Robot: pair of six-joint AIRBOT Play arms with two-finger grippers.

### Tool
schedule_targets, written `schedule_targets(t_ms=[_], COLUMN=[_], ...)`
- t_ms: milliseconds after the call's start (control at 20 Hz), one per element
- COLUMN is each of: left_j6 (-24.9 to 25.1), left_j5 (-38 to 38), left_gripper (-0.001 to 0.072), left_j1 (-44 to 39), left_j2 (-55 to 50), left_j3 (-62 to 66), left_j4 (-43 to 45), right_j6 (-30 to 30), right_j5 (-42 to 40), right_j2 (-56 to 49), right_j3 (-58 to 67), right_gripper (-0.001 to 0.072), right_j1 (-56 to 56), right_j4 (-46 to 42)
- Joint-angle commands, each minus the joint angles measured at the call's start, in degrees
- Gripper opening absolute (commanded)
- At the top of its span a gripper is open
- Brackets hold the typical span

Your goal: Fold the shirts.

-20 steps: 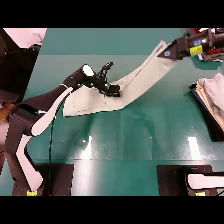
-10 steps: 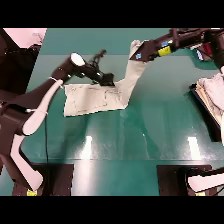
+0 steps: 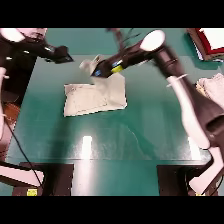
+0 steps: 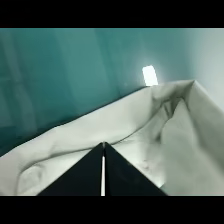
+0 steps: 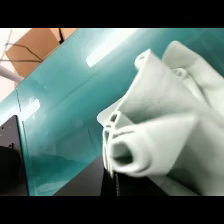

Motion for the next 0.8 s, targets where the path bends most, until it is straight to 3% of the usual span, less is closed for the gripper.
schedule_targets(t_ms=[0,50,100,150,250,400,600,650,700,750], left_j6=[0.00,0.00,0.02,0.02,0.04,0.09,0.17,0.81,1.84,2.27], left_j5=[-2.49,-3.10,-3.87,-4.85,-6.38,-8.63,-8.61,-8.26,-8.15,-7.80], left_gripper=[0.0032,0.0031,0.0032,0.0032,0.0031,0.0031,0.0031,0.0031,0.0031,0.0031], left_j1=[5.20,5.25,5.25,5.25,5.25,4.98,3.23,2.49,1.70,0.83], left_j2=[4.09,4.39,4.44,4.44,4.44,4.44,4.42,4.42,4.42,4.42], left_j3=[0.02,0.02,0.02,0.02,0.02,0.00,-0.17,-0.17,-0.17,-0.17], left_j4=[0.70,0.70,0.66,0.48,0.48,0.50,0.72,0.70,0.72,0.72], right_j6=[-5.88,-5.88,-5.88,-5.90,-5.66,-3.74,-0.22,0.50,1.05,1.09], right_j5=[-10.56,-12.94,-13.38,-12.68,-7.74,4.20,4.44,2.84,1.49,0.02], right_j2=[-8.41,-9.99,-10.91,-10.82,-7.61,-0.44,8.85,10.58,11.52,11.85], right_j3=[1.09,1.09,1.07,0.39,-3.30,-12.02,-27.87,-31.76,-34.88,-37.53], right_gripper=[0.0307,0.0543,0.0616,0.0613,0.0511,0.0511,0.0511,0.0534,0.0657,0.0699], right_j1=[7.45,8.46,8.74,8.44,5.75,-1.46,-13.40,-16.70,-19.41,-21.90], right_j4=[1.27,3.19,6.36,9.03,8.96,0.52,-7.15,-6.36,-5.64,-4.63])
